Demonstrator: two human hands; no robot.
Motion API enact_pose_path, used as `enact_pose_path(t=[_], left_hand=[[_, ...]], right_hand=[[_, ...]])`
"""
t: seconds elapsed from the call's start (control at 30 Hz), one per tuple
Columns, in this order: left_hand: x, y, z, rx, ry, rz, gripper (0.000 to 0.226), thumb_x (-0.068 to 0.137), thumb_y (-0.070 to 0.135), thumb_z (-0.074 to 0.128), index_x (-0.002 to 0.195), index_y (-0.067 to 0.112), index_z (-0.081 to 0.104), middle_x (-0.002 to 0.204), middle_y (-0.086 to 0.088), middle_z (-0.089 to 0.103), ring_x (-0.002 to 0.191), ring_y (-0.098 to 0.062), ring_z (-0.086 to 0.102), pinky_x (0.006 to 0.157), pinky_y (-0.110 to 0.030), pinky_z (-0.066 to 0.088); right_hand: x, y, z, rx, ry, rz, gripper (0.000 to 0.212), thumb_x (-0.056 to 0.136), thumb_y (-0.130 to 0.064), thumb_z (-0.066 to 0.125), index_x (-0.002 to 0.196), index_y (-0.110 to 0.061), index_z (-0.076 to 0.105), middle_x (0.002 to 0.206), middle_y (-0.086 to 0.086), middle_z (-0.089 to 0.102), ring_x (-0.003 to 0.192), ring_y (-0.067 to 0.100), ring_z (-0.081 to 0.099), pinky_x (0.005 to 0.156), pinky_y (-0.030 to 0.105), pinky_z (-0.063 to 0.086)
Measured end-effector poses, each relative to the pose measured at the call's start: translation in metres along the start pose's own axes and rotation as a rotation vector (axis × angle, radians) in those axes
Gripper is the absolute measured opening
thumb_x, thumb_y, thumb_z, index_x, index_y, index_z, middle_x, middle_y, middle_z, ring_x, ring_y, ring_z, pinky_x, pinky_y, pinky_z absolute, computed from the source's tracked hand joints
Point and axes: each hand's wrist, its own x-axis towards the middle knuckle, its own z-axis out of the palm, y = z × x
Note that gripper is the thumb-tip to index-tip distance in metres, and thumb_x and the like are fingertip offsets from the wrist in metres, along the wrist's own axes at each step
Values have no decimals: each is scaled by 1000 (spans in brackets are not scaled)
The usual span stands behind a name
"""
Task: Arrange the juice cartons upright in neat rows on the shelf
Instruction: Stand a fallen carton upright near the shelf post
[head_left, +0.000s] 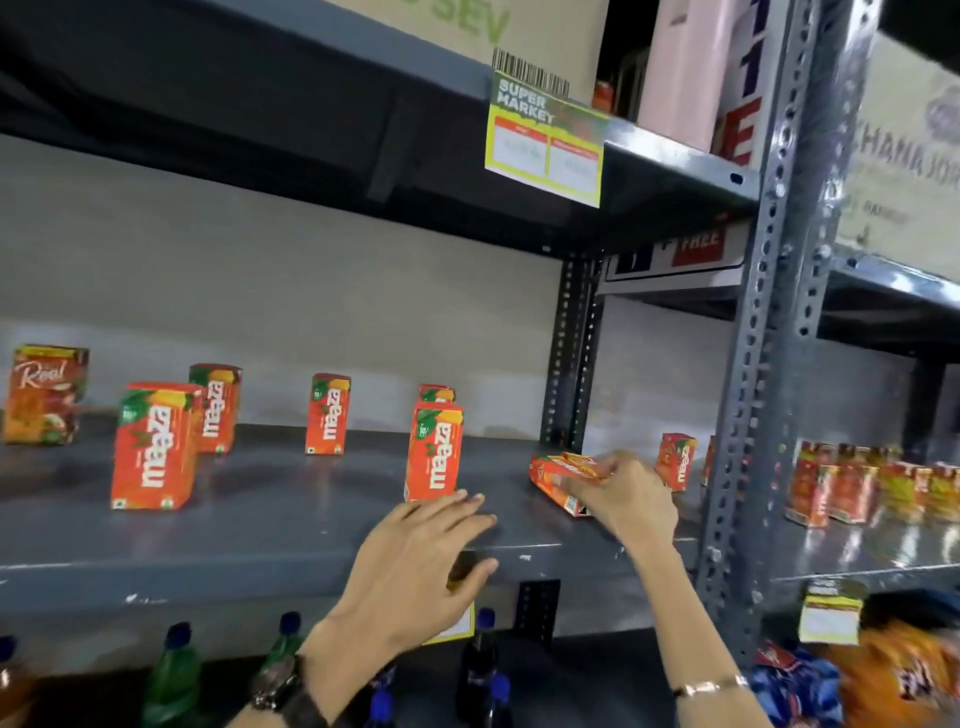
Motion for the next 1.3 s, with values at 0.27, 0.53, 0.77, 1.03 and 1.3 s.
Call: enact_pose_path(t=[0.27,0.53,0.77,1.03,1.3], left_hand=[[-7,2,-8,-49,38,-11,40,82,49,46,114,31,62,122,13,61,117,-3,52,97,-20,27],[-35,-25,-38,-152,222,-77,44,86,46,44,121,24,58,129,8,56,124,0,41,105,-17,24],[-78,-73,-65,-53,315,-158,43,86,40,44,122,19,57,132,2,50,124,-7,42,110,-24,23],[-121,-122,-74,106,318,-203,49,92,46,32,125,17,54,135,-3,50,126,-15,40,104,-36,30],[-128,-133,-75,168,328,-118,48,93,46,32,133,20,41,137,-4,46,128,-18,37,108,-34,20]], right_hand=[[-9,-12,2,-63,69,6,49,69,-35,72,101,-2,57,102,18,64,94,38,61,67,32,41],[-67,-24,-9,548,185,81,45,76,-43,68,111,-16,61,103,3,55,88,22,57,78,35,41],[-114,-85,-20,746,230,63,40,69,-38,76,95,-14,58,75,-14,58,70,-3,53,74,29,38],[-145,-184,28,301,42,-85,43,58,-66,66,75,-27,56,77,-8,66,78,19,61,64,27,39],[-143,-223,90,128,15,-150,55,66,-63,62,88,-13,60,91,5,69,93,26,63,67,30,43]])
